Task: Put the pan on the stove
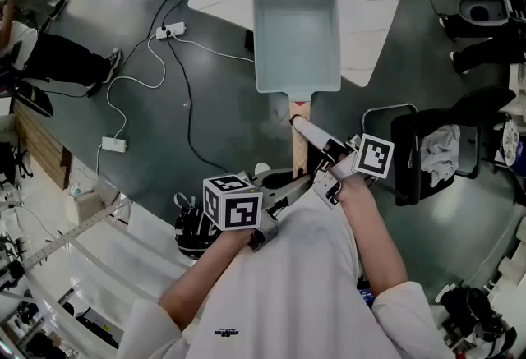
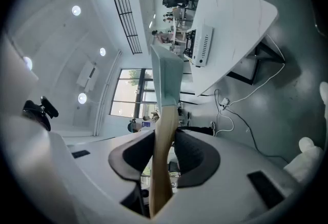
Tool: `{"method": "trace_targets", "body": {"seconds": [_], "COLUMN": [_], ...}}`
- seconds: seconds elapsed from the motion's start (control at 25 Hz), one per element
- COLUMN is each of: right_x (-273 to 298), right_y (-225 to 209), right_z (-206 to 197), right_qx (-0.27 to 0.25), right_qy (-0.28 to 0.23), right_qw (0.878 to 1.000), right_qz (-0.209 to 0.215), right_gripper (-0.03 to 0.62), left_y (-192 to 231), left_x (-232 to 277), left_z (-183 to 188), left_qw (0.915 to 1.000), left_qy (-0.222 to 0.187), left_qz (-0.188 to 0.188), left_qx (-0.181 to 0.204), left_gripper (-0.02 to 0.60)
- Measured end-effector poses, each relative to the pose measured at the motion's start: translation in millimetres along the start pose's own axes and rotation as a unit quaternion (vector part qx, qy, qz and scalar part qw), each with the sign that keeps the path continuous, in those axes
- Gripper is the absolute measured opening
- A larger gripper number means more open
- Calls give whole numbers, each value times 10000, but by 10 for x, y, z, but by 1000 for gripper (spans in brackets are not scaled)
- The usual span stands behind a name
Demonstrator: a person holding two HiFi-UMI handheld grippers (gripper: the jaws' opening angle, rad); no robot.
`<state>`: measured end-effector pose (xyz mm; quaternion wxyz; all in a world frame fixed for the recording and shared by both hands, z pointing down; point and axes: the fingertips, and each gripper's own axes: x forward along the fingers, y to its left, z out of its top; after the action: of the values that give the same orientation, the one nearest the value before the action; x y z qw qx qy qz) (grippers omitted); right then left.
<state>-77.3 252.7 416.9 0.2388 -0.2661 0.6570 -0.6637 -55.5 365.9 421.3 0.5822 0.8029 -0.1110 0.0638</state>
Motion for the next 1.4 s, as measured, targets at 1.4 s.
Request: {"method": "trace_targets", "body": {"seconds": [1.4], "right_x": [-1069], "right_y": [160], "right_z": [875], "right_qx": [-217], "right_qy": [729], "right_qw": [9966], "right_qz": [328], "right_gripper": [127], "left_y": [-517], "left_x": [1441], "left_z": [-19], "left_qw": [9986], "left_qy": [-308], "left_qz": [281], "left_qx": [320], "left_gripper": [86]}}
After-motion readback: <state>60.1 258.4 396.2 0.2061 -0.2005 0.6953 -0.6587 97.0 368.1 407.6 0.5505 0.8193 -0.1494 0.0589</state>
